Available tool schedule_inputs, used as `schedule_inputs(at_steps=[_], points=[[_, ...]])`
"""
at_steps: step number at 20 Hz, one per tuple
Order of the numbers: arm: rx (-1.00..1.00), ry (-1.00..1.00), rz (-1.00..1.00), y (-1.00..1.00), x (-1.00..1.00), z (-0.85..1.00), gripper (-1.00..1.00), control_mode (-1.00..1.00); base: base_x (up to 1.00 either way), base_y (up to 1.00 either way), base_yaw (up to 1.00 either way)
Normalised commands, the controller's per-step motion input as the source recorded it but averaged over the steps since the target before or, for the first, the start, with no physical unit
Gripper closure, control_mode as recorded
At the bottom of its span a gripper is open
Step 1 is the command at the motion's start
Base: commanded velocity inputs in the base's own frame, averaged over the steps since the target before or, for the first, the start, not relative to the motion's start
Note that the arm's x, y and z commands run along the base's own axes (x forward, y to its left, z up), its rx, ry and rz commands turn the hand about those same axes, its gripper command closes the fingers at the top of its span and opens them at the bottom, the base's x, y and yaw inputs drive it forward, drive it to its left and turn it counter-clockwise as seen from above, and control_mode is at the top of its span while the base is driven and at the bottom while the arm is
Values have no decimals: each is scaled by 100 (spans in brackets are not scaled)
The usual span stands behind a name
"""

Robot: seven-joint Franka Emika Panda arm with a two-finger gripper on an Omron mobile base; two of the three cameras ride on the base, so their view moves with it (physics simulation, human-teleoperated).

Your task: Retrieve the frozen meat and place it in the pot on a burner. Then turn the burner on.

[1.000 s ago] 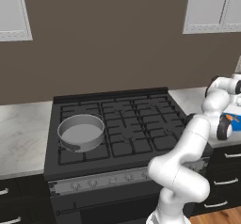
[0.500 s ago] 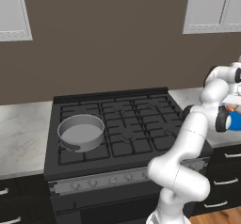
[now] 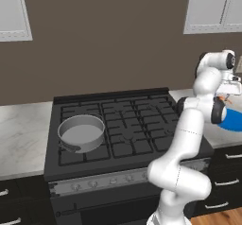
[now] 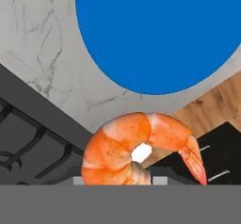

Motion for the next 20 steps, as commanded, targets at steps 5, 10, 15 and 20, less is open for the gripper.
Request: schedule_inputs(at_steps=[5, 10, 15, 20], points=[[-12, 0, 0, 100, -33, 0, 100, -100, 0, 0, 0], [-16, -8, 4, 100, -47, 0, 100, -100, 0, 0, 0], [-11, -27, 11, 100, -69, 19, 100, -100, 0, 0, 0], [-9, -40, 10, 98, -63, 54, 100, -100, 0, 0, 0]])
